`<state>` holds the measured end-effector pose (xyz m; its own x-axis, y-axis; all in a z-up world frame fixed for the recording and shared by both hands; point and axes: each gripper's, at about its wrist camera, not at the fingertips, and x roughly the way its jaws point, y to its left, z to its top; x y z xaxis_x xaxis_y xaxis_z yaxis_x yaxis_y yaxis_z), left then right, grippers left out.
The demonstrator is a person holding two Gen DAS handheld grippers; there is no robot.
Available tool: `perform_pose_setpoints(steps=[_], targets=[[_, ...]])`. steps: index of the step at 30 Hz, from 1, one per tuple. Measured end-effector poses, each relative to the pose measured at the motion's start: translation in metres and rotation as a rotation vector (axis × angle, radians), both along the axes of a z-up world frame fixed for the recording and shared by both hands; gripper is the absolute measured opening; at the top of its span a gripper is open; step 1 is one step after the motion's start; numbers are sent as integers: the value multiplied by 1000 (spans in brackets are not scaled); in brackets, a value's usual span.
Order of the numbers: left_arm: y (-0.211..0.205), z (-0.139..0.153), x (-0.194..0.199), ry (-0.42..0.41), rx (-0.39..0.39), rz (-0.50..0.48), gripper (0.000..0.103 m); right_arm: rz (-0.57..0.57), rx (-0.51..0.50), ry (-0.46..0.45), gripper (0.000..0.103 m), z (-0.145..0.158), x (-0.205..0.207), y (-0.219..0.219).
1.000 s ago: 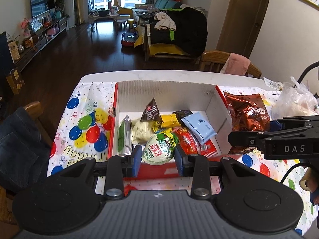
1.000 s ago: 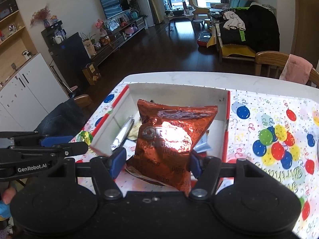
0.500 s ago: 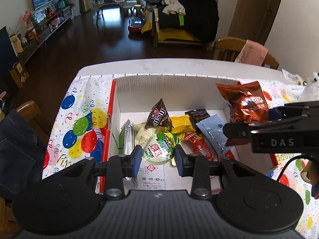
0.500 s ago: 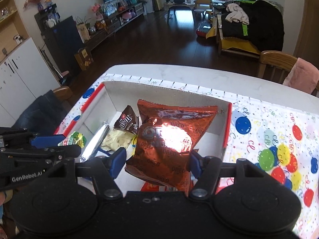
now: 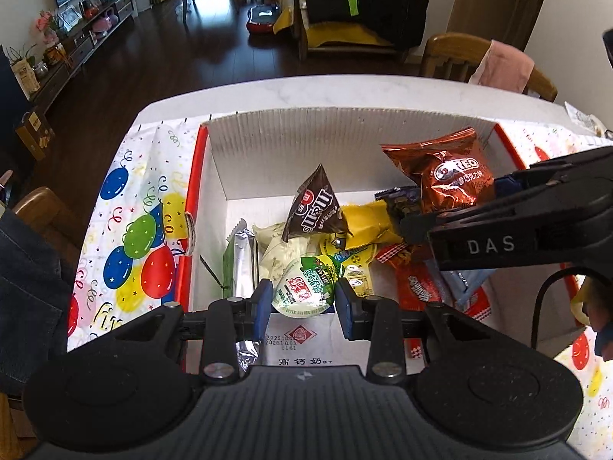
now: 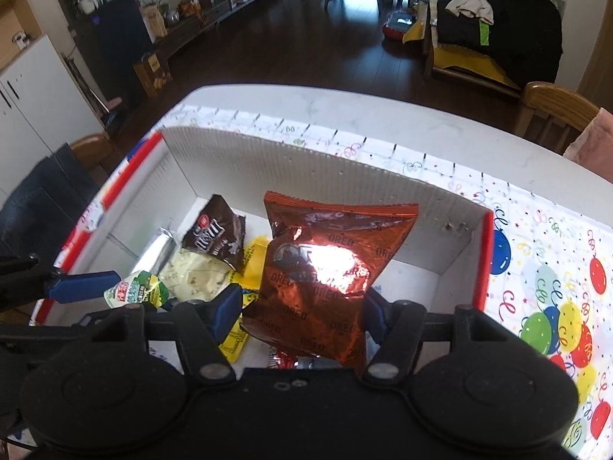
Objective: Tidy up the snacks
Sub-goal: 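Carry the cup snack and Oreo bag into the red box and open both tools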
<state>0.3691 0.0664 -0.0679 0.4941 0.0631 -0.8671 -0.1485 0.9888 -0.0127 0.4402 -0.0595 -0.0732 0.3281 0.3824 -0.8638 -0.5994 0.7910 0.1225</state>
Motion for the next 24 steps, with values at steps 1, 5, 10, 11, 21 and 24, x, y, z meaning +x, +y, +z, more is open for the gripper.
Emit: perform_pose_setpoints(steps=[1, 5, 10, 11, 21, 24], targets=[[0, -3, 2, 8, 3, -2, 34, 3, -8, 7, 65, -2, 1, 1], [-1, -11, 5, 36, 14, -9, 34, 19, -26, 20, 65, -6, 1, 5], [-2, -16, 7, 50, 19, -17, 35, 29, -31, 22, 65, -8, 0, 7], [-2, -17, 8, 55, 18, -16, 35, 31, -28, 23, 65, -8, 0, 6], [0, -22, -2, 60, -9, 2, 37, 4, 22, 18, 74, 1, -9, -6], [1, -19, -7, 45, -20, 4, 38, -6, 50, 11, 81, 8, -16, -14]])
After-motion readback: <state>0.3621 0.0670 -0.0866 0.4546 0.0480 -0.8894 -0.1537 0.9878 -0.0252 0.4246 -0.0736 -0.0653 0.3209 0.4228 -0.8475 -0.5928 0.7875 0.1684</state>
